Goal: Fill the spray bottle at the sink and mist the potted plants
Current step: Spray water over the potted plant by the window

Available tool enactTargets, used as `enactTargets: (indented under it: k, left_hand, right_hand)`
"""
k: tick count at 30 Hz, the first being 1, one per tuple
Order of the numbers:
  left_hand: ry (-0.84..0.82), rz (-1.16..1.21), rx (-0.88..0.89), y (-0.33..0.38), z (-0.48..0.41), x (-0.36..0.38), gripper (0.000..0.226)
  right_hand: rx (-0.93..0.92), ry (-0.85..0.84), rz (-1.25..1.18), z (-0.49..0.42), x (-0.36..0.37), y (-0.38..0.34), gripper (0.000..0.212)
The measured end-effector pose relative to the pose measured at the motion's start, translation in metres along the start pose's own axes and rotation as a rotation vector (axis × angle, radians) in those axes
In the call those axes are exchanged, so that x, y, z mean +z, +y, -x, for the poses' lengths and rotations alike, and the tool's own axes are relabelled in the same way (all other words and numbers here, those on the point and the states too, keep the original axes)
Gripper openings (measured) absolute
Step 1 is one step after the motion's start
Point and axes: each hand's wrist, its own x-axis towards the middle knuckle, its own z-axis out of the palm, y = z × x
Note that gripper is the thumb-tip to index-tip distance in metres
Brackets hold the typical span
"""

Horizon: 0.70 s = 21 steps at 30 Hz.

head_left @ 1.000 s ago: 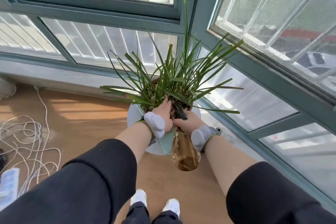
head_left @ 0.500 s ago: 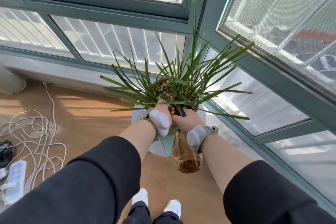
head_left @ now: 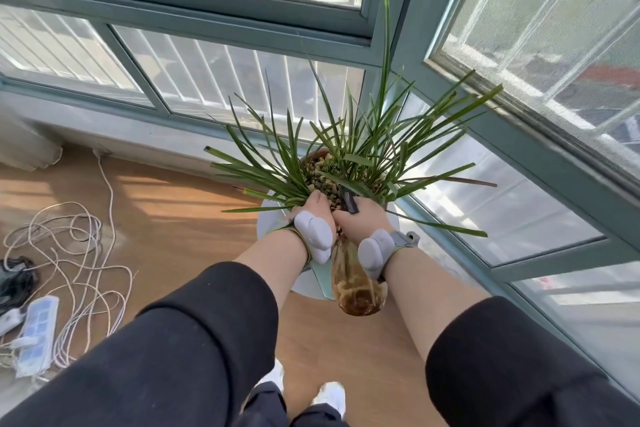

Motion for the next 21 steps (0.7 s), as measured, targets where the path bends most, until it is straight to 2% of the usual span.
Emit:
enactTargets:
  k: [9,13,16,21]
  left_hand:
    - [-0.004,-0.052,-0.006,0.001,0.000,0.000,0.061]
    - [-0.003,0.058,-0.019,0.003,0.002,0.000,0.055]
    - [-0.022,-0.005,-0.041,0.006,0.003,-0.003,0.054]
    - [-0.042,-0.174,0.008,0.006,-0.002,0.000,0.060]
  right_hand:
    - [0.017,-0.005,0.031,0.001,0.001,0.005,0.035]
    - [0.007,-0.020,-0.007,0.000,0.005,0.013,0.039]
    - [-0.001,0.002,-0.006,0.001,0.008,0.017,0.039]
    - [0.049,0.113,-0.006,0.003,0.009,0.024,0.024]
